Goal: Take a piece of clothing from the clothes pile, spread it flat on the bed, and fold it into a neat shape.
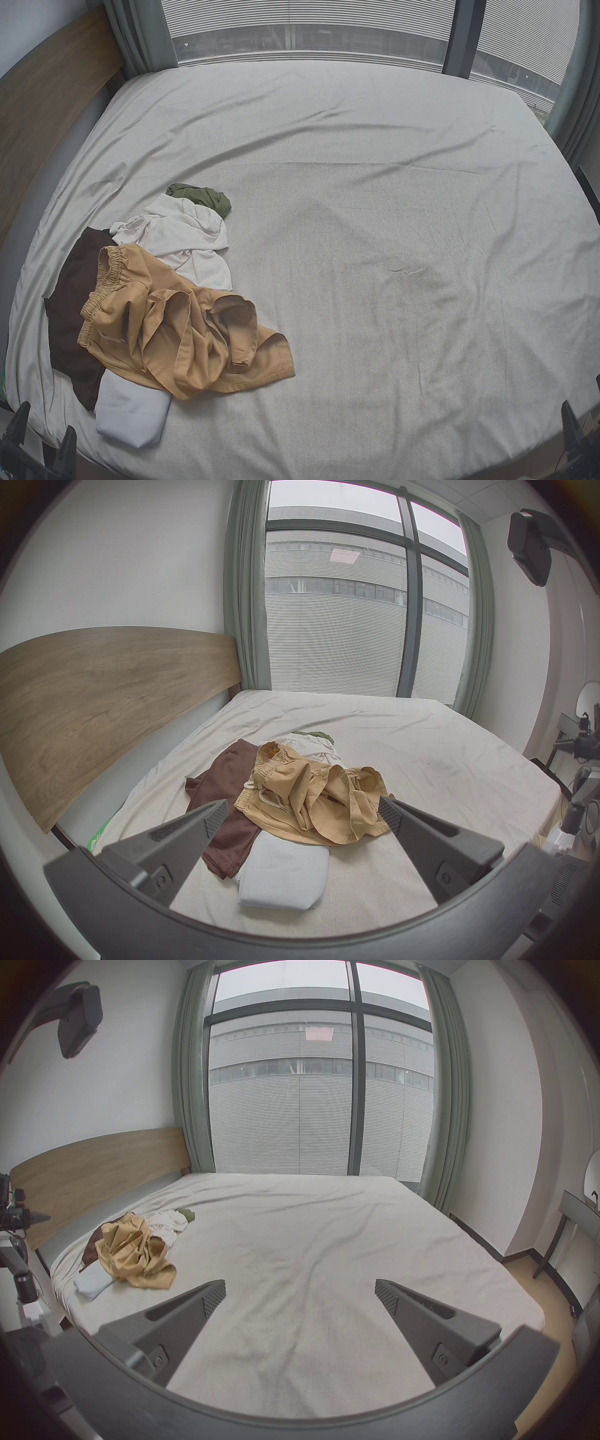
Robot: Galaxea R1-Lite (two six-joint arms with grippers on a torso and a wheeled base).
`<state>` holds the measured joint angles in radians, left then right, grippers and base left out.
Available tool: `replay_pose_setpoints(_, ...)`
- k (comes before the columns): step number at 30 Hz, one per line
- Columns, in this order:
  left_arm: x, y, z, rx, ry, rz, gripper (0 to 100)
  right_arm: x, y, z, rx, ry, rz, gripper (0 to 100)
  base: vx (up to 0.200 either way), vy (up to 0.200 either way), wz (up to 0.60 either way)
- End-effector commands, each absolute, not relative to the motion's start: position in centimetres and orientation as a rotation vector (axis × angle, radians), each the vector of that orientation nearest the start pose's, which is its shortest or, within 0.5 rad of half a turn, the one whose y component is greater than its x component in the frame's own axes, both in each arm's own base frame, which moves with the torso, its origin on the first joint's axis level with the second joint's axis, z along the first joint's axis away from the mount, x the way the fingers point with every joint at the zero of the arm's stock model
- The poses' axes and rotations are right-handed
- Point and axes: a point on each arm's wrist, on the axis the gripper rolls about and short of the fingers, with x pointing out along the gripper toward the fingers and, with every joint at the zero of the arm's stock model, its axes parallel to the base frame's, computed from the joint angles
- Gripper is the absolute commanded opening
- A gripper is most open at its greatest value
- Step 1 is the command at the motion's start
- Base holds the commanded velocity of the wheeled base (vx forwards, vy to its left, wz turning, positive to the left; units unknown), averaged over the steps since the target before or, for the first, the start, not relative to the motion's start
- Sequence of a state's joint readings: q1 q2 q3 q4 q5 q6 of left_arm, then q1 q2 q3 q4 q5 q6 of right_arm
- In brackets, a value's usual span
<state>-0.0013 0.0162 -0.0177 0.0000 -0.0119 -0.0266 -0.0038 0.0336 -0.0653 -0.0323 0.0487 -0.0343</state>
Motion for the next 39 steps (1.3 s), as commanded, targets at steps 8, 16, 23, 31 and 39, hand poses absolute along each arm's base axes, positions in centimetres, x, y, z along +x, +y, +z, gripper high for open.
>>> replay_pose_setpoints(8, -2.3, 0.0, 7.5, -0.028, 0.000, -0.014, 100, 2.0, 0.6, 19.4, 0.209, 0.029, 0.294, 100, 0.000, 0.000, 0.00)
replay_pose_setpoints(16, -2.3, 0.0, 7.6, -0.029, -0.001, -0.012, 100, 5.5, 1.9, 21.8, 0.264, 0.113, 0.466, 100, 0.000, 0.000, 0.00)
replay_pose_setpoints(23, -2.3, 0.0, 7.6, -0.029, -0.001, -0.014, 100, 7.3, 2.8, 22.4, 0.274, 0.184, 0.594, 100, 0.000, 0.000, 0.00)
replay_pose_setpoints(31, -2.3, 0.0, 7.6, -0.029, -0.001, -0.014, 100, 10.3, 4.8, 21.8, 0.295, 0.304, 0.692, 100, 0.000, 0.000, 0.00)
replay_pose_setpoints(39, -2.3, 0.0, 7.5, -0.029, 0.000, -0.012, 100, 14.6, 7.8, 21.6, 0.292, 0.373, 0.754, 100, 0.000, 0.000, 0.00)
